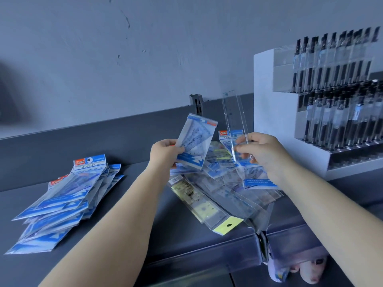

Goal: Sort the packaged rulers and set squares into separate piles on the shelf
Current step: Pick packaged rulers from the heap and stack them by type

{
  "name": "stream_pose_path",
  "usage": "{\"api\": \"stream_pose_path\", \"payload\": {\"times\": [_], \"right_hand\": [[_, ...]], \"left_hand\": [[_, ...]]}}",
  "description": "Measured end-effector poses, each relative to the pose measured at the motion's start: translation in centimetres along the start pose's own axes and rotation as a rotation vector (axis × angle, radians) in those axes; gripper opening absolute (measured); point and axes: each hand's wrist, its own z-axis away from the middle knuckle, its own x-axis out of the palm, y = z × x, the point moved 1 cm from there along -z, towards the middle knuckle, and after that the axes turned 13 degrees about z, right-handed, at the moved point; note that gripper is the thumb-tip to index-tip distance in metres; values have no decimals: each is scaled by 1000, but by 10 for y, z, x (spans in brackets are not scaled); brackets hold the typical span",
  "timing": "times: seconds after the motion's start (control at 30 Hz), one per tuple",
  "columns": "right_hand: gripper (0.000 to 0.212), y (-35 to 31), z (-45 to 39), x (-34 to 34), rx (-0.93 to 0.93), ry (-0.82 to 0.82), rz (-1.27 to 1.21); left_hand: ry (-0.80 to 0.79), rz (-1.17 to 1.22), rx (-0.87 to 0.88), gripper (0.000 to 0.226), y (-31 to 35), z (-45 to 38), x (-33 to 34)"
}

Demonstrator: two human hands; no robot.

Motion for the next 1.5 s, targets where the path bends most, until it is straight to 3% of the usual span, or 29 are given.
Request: {"api": "stream_pose_path", "payload": {"times": [0.13,0.3,0.73,0.8,0.93,1.07,1.27,1.5], "right_hand": [[19,-16,9,8,-43,-95,9],[19,-55,19,32,-88,-175,-33],[17,-133,57,171,-165,-419,-17],[16,-138,59,188,-166,-435,-8],[15,-149,64,220,-160,-457,24],[16,-169,75,261,-182,-477,73],[16,-206,108,350,-212,-600,85],[16,-243,148,452,-233,-748,114]], "left_hand": [[-29,209,-92,23,16,14,-9],[-44,302,-72,31,32,28,-45],[147,58,115,24,45,31,-221],[151,-101,118,21,39,26,-239],[197,-450,173,41,27,15,-274],[193,-557,171,31,26,15,-320],[264,-1093,293,39,27,32,-410],[345,-1372,300,40,31,54,-512]]}}
